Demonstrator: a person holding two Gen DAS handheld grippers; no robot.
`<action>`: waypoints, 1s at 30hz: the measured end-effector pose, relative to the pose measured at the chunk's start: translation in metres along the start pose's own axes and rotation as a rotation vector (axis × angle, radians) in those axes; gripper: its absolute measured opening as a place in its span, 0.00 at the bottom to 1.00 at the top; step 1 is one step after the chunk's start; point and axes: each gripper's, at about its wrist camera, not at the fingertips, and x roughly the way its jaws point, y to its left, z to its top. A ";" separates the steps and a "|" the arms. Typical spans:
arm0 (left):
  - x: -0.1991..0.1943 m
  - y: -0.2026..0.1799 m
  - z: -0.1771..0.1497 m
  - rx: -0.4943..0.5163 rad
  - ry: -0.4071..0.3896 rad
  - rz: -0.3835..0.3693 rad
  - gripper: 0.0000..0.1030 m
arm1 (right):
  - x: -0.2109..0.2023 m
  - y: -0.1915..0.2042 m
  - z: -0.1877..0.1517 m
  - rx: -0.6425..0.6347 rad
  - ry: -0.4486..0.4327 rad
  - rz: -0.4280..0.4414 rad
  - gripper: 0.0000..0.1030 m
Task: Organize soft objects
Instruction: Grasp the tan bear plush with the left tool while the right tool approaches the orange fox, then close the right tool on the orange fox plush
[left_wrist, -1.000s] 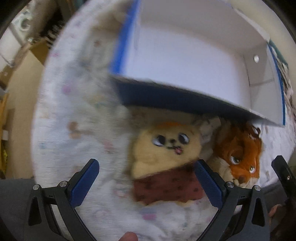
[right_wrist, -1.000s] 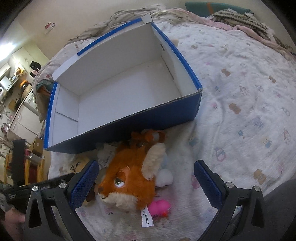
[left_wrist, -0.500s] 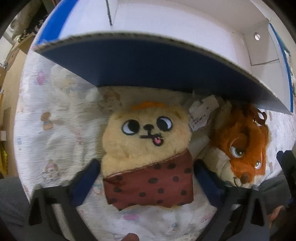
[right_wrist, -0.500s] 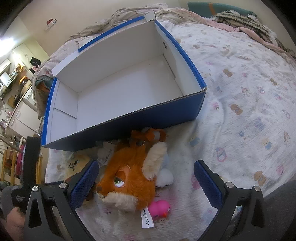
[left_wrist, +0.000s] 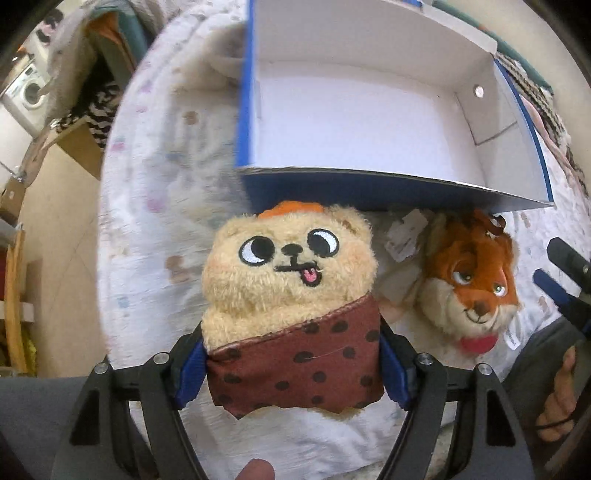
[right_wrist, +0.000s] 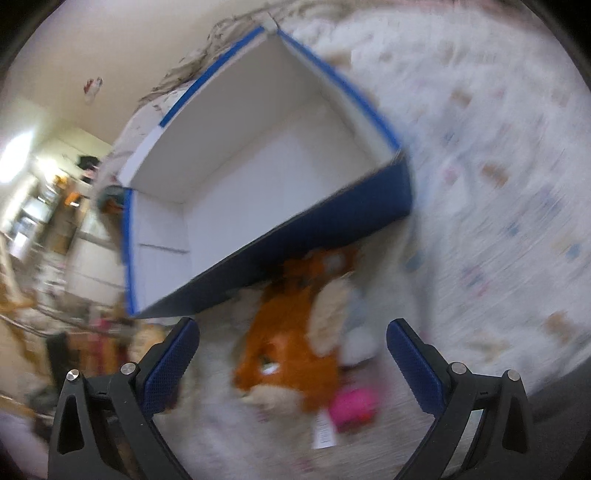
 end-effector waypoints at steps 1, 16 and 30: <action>0.003 -0.005 0.002 -0.006 -0.004 0.004 0.73 | 0.003 -0.002 0.000 0.021 0.020 0.032 0.97; 0.010 0.021 -0.014 -0.037 -0.022 -0.010 0.73 | 0.045 0.003 -0.007 0.076 0.185 0.068 0.77; 0.007 0.023 -0.014 -0.056 -0.027 -0.012 0.74 | 0.105 0.027 -0.012 0.057 0.266 0.005 0.63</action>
